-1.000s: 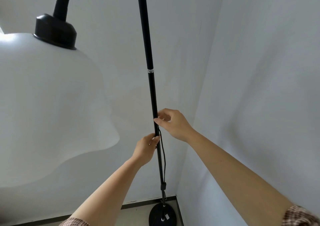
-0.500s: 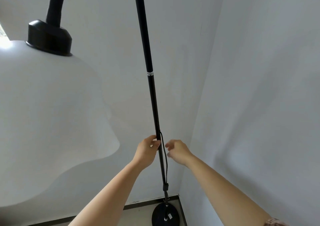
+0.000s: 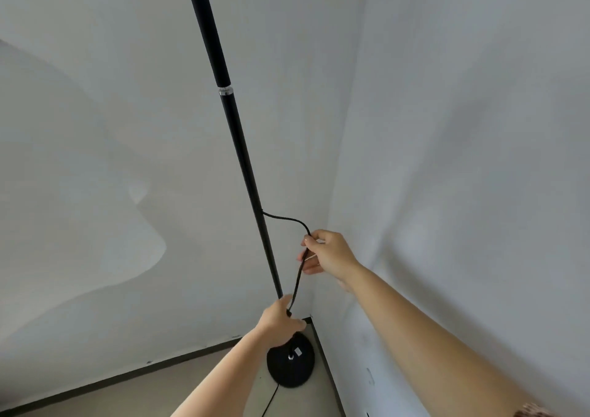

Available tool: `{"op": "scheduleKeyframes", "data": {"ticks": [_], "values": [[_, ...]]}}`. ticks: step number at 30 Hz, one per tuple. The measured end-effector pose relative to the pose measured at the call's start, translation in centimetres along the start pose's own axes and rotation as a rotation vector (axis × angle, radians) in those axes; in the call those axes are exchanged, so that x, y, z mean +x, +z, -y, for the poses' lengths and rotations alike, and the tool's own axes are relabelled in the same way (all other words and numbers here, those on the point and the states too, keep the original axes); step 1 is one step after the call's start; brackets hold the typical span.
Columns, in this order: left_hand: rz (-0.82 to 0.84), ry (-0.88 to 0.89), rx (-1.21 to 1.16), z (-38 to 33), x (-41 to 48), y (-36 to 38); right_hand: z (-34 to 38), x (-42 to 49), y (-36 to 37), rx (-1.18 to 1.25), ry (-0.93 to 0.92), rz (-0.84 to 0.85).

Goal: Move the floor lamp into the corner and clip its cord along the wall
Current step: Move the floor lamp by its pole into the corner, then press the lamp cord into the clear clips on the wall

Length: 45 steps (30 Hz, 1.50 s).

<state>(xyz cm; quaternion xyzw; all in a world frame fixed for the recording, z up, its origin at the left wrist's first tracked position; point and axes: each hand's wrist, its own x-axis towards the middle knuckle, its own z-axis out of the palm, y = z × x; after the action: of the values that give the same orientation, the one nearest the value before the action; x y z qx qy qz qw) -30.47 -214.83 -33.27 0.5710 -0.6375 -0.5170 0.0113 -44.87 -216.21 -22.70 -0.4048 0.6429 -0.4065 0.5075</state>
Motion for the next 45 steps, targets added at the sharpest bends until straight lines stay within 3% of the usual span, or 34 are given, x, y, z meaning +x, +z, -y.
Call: {"op": "scheduleKeyframes", "data": {"ticks": [2, 8, 12, 15, 19, 21, 24, 26, 28, 30, 33, 39, 45], "values": [[-0.009, 0.041, 0.001, 0.1, 0.4, 2.1, 0.0, -0.5, -0.4, 0.103, 0.032, 0.009], [-0.257, 0.138, -0.210, -1.3, 0.5, 3.3, -2.8, -1.2, -2.2, 0.401, 0.075, 0.033], [-0.233, 0.105, -0.495, -2.7, -0.1, 1.9, -7.7, -2.4, -3.6, 0.068, 0.225, -0.053], [-0.287, 0.106, -0.681, -3.8, -0.5, 0.7, -11.6, -3.8, -3.5, -0.181, 0.309, 0.079], [-0.256, 0.070, -0.957, -4.7, -0.8, -0.3, -14.8, -4.9, -2.9, -0.233, 0.322, 0.222], [-0.225, 0.050, -1.095, -4.8, -0.9, -0.6, -15.4, -5.0, -2.5, -0.271, 0.251, 0.153], [-0.153, 0.064, -1.268, -4.4, -1.1, -0.6, -15.0, -4.8, -2.2, -0.085, 0.140, -0.169], [-0.045, 0.087, -1.236, -3.6, -1.4, -0.1, -14.5, -4.7, -2.1, -0.035, 0.016, -0.307], [0.060, 0.107, -1.030, -2.7, -1.7, 0.7, -13.9, -4.9, -1.9, -0.145, -0.078, -0.344], [0.148, 0.151, -0.817, -2.1, -2.0, 1.4, -13.3, -5.2, -1.7, -0.354, -0.098, -0.314], [0.204, 0.186, -0.723, -2.0, -2.1, 1.7, -13.4, -5.9, -0.9, -0.487, -0.065, -0.181], [0.148, 0.076, -0.777, -1.0, -1.0, 2.2, -15.2, -8.9, 1.9, -0.363, 0.058, -0.127], [-0.024, 0.019, -0.962, 1.1, 0.9, 2.9, -22.0, -12.5, 4.1, -0.270, 0.200, -0.265]]}}
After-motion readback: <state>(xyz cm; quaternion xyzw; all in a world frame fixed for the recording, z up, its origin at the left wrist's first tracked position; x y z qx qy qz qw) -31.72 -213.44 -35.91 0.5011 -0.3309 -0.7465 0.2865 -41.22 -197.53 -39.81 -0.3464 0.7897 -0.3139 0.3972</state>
